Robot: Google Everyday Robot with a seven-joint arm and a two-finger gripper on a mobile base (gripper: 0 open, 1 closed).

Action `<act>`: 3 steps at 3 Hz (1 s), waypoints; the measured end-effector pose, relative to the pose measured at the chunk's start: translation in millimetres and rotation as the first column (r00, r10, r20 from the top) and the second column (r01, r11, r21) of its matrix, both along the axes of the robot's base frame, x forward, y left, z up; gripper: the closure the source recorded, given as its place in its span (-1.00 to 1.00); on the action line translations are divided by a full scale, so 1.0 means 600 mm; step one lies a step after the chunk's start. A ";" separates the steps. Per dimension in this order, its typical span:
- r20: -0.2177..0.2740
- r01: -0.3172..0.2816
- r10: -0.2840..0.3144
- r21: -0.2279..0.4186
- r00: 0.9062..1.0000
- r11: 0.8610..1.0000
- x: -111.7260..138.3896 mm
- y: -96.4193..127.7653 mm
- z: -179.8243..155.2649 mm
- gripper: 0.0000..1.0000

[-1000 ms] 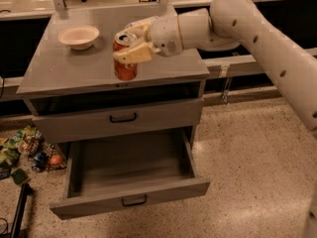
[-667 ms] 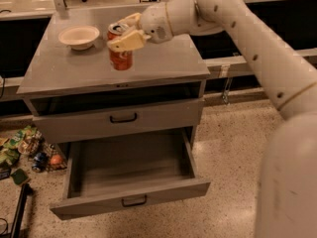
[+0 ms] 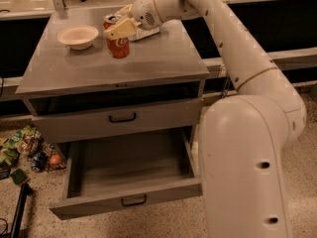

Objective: Pick coke can from middle drawer and place on counter

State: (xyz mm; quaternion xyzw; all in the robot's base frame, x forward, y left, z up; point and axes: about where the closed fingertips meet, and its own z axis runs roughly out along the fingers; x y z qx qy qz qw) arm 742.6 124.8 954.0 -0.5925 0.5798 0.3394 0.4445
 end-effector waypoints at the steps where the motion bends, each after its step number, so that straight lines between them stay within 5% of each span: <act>1: 0.003 0.013 -0.013 -0.006 1.000 1.000 0.033 0.014 -0.018 0.41; 3: -0.011 0.025 -0.025 -0.006 1.000 1.000 0.063 0.026 -0.067 -0.51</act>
Offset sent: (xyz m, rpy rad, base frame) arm 0.0485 0.0106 -0.0488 -0.0118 0.0002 -0.0513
